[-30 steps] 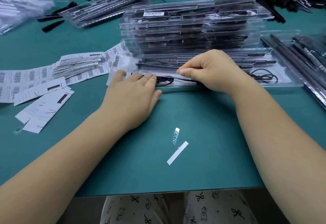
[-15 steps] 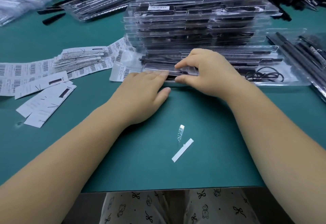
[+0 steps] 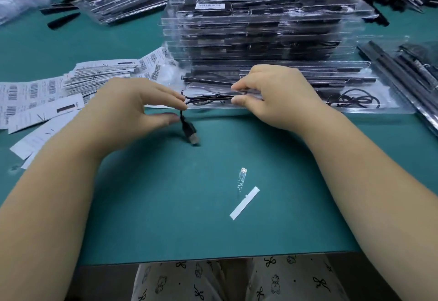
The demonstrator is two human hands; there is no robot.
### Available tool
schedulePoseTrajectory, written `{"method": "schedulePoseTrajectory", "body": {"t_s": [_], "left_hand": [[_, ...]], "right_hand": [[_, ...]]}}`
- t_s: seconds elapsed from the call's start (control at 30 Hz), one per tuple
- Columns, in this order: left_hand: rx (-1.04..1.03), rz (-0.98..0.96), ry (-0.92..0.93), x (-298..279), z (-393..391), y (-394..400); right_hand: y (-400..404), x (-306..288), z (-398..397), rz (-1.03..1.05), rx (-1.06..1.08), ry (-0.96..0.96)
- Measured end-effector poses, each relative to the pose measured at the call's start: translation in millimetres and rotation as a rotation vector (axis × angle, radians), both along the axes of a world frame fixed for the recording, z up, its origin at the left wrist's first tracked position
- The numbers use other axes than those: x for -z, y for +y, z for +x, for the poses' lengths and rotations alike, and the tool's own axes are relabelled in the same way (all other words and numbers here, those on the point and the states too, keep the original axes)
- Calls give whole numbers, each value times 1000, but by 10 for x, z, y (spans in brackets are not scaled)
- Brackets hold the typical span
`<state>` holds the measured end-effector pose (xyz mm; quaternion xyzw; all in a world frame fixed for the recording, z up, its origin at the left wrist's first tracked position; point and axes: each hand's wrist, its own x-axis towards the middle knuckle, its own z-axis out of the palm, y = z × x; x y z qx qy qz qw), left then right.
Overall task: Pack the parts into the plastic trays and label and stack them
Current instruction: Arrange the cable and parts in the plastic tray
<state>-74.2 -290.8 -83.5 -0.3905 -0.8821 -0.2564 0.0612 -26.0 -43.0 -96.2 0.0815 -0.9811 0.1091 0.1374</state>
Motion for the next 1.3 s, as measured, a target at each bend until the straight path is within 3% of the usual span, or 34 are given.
{"method": "schedulePoseTrajectory", "body": {"t_s": [0.13,0.27,0.33,0.47,0.57,0.73,0.93,1.03,1.3], "left_hand": [[39,-46,146,22,11,57],[74,-82,41,49,-31,10],[89,-90,90,77,-32,38],[-112,-3,244,151,-12,168],[-184,-168,374,231,6,245],[-221,-165,274,314,58,343],[-490,12,38,331,37,471],[-551,44,47,373,61,477],[-489,-191,94,417,44,367]], "right_hand": [[3,-6,2,-17,-3,1],[-3,4,3,-29,-4,4],[7,14,0,-25,-7,11],[15,12,-2,-23,-11,28],[12,-8,-3,-30,3,34],[10,-16,-2,-42,22,24],[-2,-9,0,-60,32,29],[-9,-9,0,-77,26,35],[8,-20,-12,-123,16,5]]}}
